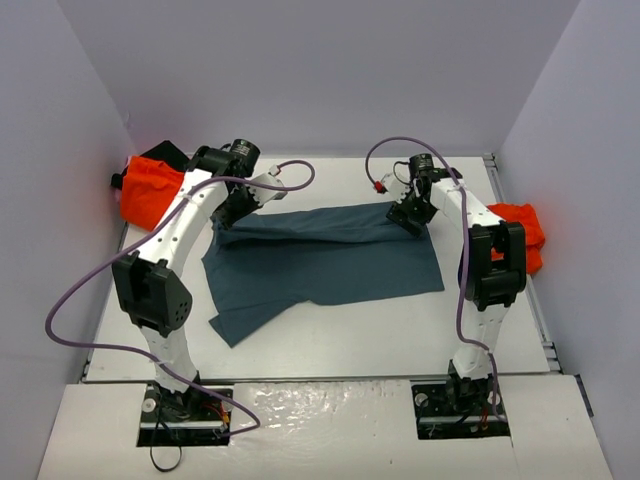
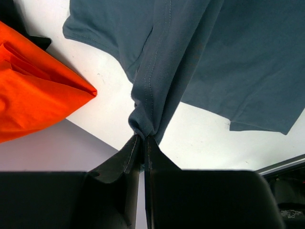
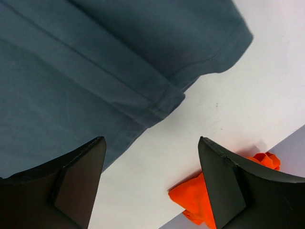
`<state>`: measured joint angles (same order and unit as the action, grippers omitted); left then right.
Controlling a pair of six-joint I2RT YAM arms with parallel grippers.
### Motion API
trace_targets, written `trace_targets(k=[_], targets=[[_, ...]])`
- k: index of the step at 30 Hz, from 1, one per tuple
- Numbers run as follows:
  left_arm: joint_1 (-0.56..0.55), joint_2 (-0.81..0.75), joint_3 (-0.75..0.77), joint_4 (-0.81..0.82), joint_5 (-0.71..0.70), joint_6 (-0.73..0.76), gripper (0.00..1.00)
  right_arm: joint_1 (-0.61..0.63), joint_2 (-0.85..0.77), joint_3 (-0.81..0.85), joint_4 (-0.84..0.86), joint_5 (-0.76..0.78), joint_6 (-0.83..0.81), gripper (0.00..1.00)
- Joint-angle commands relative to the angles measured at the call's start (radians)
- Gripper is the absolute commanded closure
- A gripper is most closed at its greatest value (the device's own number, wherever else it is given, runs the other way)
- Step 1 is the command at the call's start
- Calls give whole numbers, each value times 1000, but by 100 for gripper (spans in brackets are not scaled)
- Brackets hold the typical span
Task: Fold and stack the t-shirts
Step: Fold the flattened tshirt in 1/3 of the way
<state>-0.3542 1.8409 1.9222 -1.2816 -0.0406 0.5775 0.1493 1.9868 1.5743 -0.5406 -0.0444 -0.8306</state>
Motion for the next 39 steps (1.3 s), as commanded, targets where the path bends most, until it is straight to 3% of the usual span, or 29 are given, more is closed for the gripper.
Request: trace_targets(k=[1, 8, 10, 16, 20, 21, 22, 29, 39], targets=[[15, -132, -14, -20, 51, 35, 93, -9, -122, -13, -69, -41, -27, 26], [35, -198, -23, -32, 151, 32, 67, -25, -148, 29, -116, -121, -22, 28], [38, -211, -23, -29, 158, 32, 66, -25, -150, 37, -125, -130, -22, 30], [67, -202, -22, 42, 125, 34, 65, -28, -126, 90, -126, -123, -13, 65], [74, -112, 54, 73, 126, 29, 81, -30, -1, 236, -125, -116, 38, 99], [75, -80, 84, 74, 125, 25, 94, -30, 35, 278, -124, -102, 58, 100], [76, -48, 104, 77, 127, 20, 99, -30, 71, 318, -123, -91, 70, 100], [95, 132, 237, 108, 163, 0, 100, -6, 288, 552, -128, -58, 170, 100], [112, 261, 249, 145, 196, -8, 100, 21, 280, 440, -130, -16, 147, 99]])
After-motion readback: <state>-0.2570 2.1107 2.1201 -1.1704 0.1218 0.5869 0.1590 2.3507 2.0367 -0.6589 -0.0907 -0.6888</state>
